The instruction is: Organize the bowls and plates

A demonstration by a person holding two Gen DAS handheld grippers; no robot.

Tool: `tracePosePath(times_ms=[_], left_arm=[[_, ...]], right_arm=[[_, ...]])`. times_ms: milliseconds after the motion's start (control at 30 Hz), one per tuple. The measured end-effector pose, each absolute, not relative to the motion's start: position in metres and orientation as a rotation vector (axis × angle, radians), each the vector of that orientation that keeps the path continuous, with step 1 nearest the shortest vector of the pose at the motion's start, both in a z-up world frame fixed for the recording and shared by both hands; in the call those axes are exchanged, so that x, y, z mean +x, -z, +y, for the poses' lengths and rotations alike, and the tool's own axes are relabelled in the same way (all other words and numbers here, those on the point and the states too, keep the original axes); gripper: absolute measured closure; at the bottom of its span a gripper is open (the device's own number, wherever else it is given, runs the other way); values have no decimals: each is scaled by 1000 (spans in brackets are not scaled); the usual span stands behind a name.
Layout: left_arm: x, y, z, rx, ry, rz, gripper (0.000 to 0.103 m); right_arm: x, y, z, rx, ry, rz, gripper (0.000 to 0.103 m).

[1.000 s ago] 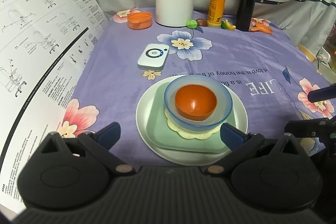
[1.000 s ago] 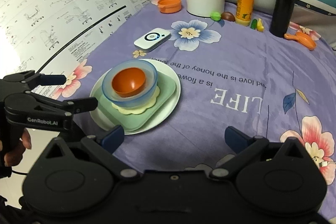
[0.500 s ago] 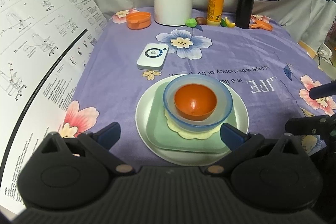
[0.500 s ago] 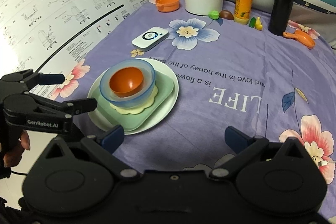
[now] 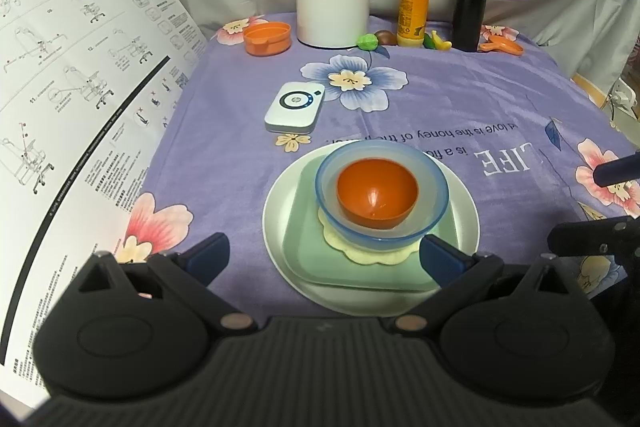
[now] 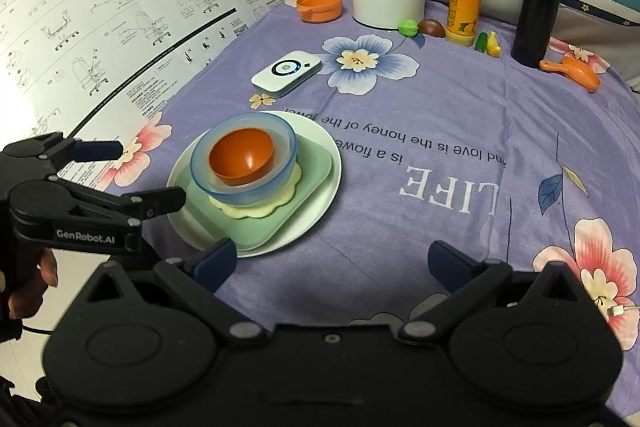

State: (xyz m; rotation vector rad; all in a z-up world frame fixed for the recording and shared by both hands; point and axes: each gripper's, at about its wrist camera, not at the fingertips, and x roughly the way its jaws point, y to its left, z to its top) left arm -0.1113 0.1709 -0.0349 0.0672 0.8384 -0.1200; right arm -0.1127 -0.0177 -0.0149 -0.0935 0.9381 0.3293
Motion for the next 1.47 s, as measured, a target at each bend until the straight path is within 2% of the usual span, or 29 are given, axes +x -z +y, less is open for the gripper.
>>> tracePosePath(times_ms=[1467], left_arm=[[-106,40,173,69,123,868,0]], right_arm=[[-114,19,-19,-100,-331,951,0]])
